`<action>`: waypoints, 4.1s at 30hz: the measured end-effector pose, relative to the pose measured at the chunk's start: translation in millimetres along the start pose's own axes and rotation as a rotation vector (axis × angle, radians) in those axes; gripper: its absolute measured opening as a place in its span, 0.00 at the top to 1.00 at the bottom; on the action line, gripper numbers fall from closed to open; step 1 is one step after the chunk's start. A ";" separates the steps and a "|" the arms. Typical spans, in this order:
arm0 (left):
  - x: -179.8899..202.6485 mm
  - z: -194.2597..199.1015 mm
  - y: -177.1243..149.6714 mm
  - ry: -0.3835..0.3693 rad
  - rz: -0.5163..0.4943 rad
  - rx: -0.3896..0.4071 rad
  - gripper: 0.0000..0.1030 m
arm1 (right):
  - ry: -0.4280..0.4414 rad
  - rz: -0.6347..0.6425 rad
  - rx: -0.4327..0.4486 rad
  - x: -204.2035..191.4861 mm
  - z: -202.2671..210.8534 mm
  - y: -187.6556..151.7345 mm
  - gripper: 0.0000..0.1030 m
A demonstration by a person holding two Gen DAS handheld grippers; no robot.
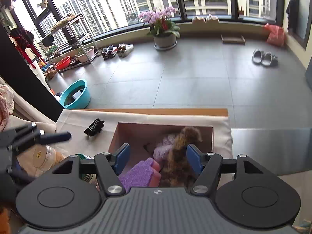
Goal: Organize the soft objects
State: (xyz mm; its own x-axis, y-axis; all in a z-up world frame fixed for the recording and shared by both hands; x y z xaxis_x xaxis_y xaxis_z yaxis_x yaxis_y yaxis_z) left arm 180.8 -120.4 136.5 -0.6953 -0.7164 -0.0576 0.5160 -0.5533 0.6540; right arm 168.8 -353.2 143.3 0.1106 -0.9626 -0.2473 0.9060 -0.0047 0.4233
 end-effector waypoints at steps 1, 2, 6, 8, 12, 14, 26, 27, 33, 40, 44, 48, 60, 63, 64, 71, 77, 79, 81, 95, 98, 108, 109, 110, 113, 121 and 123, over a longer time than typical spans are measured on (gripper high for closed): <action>-17.5 -4.6 4.3 0.008 0.005 -0.046 0.38 | -0.023 0.021 0.019 -5.2 3.6 2.1 0.36; -36.3 -14.7 7.1 0.011 0.022 -0.110 0.38 | -0.046 0.044 0.034 -11.8 5.5 4.0 0.36; -98.4 -69.7 1.1 0.022 0.119 -0.336 0.38 | -0.073 0.114 0.033 -38.6 -3.0 10.2 0.35; -114.1 -93.3 -5.1 0.042 0.129 -0.398 0.38 | -0.067 0.135 0.012 -53.9 -11.3 12.2 0.35; -136.8 -127.9 -24.7 0.031 0.128 -0.510 0.39 | -0.069 0.171 -0.023 -74.0 -23.0 16.1 0.35; -140.4 -137.2 -27.9 0.020 0.126 -0.551 0.44 | -0.071 0.185 -0.027 -80.3 -23.9 16.8 0.35; -170.0 -73.2 -32.5 -0.056 0.166 -0.402 0.65 | -0.094 0.198 -0.081 -97.3 -43.5 24.5 0.35; -177.3 -54.5 -36.0 -0.043 0.193 -0.360 0.65 | -0.093 0.193 -0.086 -96.7 -45.6 24.6 0.35; -212.8 32.4 -70.6 0.038 0.300 -0.211 0.65 | -0.079 0.182 -0.120 -97.4 -63.6 21.1 0.35; -244.7 26.8 -120.8 -0.002 0.387 -0.197 0.65 | -0.073 0.209 -0.125 -122.2 -77.3 30.0 0.35; -259.7 26.4 -129.2 -0.110 0.461 -0.127 0.65 | -0.101 0.217 -0.150 -135.6 -84.1 37.6 0.35; -252.5 28.4 -129.6 -0.102 0.426 -0.122 0.65 | -0.077 0.238 -0.161 -152.6 -88.5 41.3 0.35; -240.2 24.0 -130.0 -0.087 0.378 -0.117 0.65 | -0.088 0.230 -0.180 -159.8 -106.2 37.9 0.35; -231.1 24.7 -127.0 -0.044 0.336 -0.132 0.65 | -0.071 0.216 -0.168 -154.9 -94.8 36.8 0.35; -226.2 26.5 -125.8 -0.030 0.321 -0.144 0.65 | -0.067 0.212 -0.165 -152.0 -90.7 36.1 0.35; -177.8 59.4 -93.9 -0.052 0.325 -0.151 0.65 | -0.054 0.196 -0.109 -125.3 -56.5 27.3 0.35; -115.4 67.3 -32.9 -0.136 0.275 -0.130 0.65 | -0.015 0.172 -0.003 -90.2 -15.3 3.3 0.35; -91.0 55.8 -15.3 -0.202 0.284 -0.141 0.65 | 0.002 0.140 0.016 -68.9 -6.1 -7.6 0.35; -64.7 37.1 2.0 -0.270 0.282 -0.172 0.65 | 0.005 0.115 0.031 -47.4 -0.4 -16.4 0.35; 69.3 -121.4 13.3 -0.146 0.027 -0.352 0.57 | 0.010 0.004 0.059 28.1 -5.6 -72.7 0.35; 61.0 -110.3 19.7 -0.117 0.073 -0.296 0.58 | -0.016 0.015 0.076 30.2 -5.2 -79.4 0.35; 11.5 -21.7 -6.2 -0.081 0.238 -0.088 0.58 | -0.031 0.035 0.099 -3.9 -6.6 -102.3 0.35; 9.9 -16.5 -16.4 -0.081 0.254 -0.088 0.58 | -0.032 0.038 0.098 -10.9 -6.7 -105.7 0.35; 10.0 -11.7 -28.6 -0.081 0.270 -0.087 0.58 | -0.028 0.039 0.096 -17.5 -7.1 -109.3 0.35; 14.0 1.4 -70.9 -0.093 0.298 -0.092 0.58 | -0.033 0.049 0.093 -40.3 -8.8 -122.0 0.35; 34.0 11.3 -182.0 0.038 0.340 -0.052 0.58 | -0.188 0.041 0.139 -93.0 -42.6 -175.8 0.23; 41.4 6.6 -195.2 0.070 0.351 -0.039 0.58 | -0.231 0.053 0.127 -99.9 -57.0 -185.1 0.23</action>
State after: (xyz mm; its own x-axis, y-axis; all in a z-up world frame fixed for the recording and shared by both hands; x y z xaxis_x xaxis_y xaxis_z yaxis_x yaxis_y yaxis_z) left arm 48.0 -39.1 11.4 -0.4373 -0.8922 0.1129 0.7366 -0.2833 0.6141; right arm 13.3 -240.8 40.0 0.0474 -0.9986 -0.0228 0.8415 0.0276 0.5396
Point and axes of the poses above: each gripper's, at about its wrist camera, not at the fingertips, and z roughly against the way its jaws point, x to its right, y to its top, the point moved 3 cm from there along -z, roughly the way its jaws point, and after that the axes turned 8 degrees about -x, right-handed, at the moved point
